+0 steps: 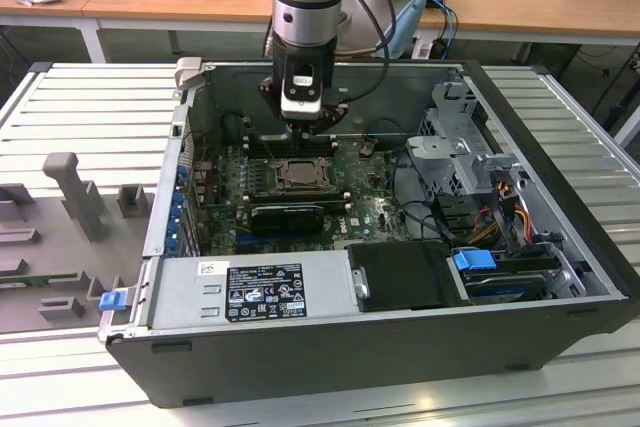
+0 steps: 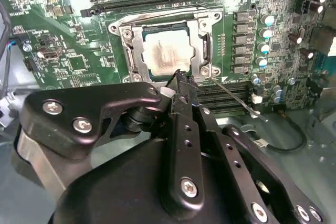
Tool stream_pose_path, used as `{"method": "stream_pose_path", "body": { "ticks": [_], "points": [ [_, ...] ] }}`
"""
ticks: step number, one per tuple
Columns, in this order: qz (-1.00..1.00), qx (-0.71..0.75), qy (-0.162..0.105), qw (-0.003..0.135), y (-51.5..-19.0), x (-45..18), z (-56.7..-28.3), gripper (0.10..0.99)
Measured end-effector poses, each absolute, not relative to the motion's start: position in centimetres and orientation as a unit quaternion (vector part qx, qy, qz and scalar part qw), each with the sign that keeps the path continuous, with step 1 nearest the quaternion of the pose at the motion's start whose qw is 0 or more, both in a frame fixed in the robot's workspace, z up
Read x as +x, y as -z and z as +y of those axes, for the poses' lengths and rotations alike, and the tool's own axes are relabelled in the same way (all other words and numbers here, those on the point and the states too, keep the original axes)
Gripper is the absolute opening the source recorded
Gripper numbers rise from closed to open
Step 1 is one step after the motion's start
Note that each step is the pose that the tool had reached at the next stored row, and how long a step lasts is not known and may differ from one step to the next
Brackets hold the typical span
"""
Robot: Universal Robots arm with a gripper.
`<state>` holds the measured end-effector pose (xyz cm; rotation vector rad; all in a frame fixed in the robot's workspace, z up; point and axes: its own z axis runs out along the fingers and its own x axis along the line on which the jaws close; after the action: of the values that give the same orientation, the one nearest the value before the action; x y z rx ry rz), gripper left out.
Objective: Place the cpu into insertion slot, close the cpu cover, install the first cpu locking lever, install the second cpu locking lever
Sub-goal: 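Install the first cpu locking lever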
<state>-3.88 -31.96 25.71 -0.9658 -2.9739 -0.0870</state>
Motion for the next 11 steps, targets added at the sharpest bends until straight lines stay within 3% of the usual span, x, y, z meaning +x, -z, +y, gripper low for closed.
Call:
{"method": "stream_pose_path", "body": {
  "ticks": [11],
  "points": [
    [-0.983,-0.181,0.027,0.010,-25.71,-3.88,-31.96,0.106]
  ]
}}
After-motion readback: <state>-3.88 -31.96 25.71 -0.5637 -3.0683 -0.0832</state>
